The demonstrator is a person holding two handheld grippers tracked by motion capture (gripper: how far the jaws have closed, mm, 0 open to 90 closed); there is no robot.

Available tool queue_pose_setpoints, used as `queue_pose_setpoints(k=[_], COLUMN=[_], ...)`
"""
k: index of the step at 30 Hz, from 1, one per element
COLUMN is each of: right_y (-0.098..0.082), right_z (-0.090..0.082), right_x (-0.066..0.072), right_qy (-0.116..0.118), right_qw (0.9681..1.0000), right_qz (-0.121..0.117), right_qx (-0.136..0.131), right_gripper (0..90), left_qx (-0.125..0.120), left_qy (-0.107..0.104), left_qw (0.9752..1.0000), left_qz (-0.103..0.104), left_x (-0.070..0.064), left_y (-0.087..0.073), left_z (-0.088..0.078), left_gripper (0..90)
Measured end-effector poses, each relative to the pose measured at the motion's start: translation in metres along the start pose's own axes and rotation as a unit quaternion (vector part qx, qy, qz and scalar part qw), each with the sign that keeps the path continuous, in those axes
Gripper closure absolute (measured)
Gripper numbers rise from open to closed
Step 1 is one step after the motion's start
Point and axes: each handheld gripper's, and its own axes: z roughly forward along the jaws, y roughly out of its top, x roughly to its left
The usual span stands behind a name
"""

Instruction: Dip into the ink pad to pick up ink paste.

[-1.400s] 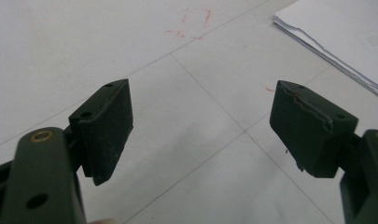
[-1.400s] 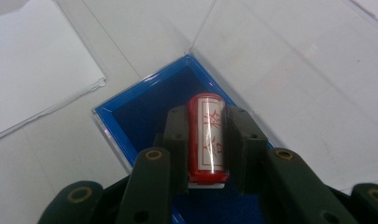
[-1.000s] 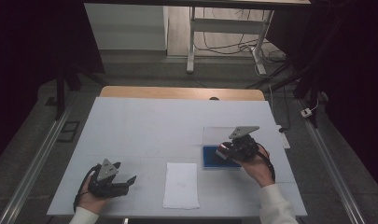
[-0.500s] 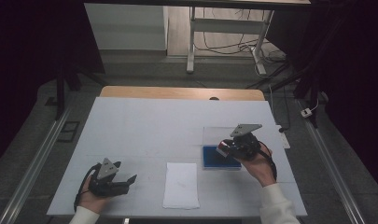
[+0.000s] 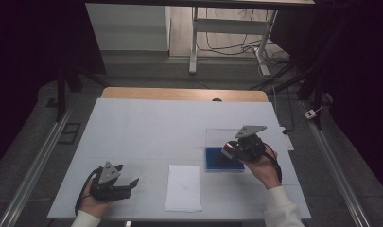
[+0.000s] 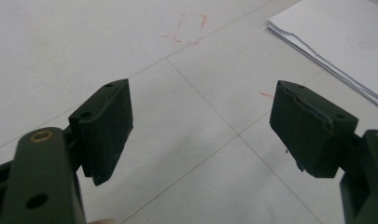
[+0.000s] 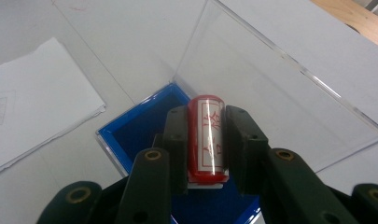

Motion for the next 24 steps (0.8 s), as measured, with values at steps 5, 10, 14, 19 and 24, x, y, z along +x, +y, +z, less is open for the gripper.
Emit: queue_pose_setpoints(k=[5,10,14,19,24], right_y=[-0.001,-0.001,-0.002,-0.005,-0.006], right_z=[0.004,0.009,0.013,0.020,0.024], right_x=[0.001,0.003,0.003,0.003,0.004], right_qy=[0.002,0.004,0.004,0.002,0.004], right_qw=[0.9999,0.9997,0.9994,0.9988,0.9985], right_qz=[-0.005,-0.004,-0.005,-0.009,-0.011], right_qx=[0.010,0.023,0.035,0.048,0.053], right_gripper=[70.4,70.4,70.4,70.4,70.4], left_qx=[0.000,0.002,0.002,0.002,0.003], left_qy=[0.002,0.007,0.008,0.007,0.007], left_qw=[1.0000,1.0000,1.0000,1.0000,1.0000], left_qz=[0.000,0.003,0.004,0.005,0.005], left_x=[-0.001,-0.002,-0.002,-0.002,-0.001], left_y=[0.000,-0.001,-0.001,-0.001,-0.001], left_z=[0.000,0.000,0.000,0.000,0.000], left_gripper=[21.7,21.7,21.8,21.8,21.8])
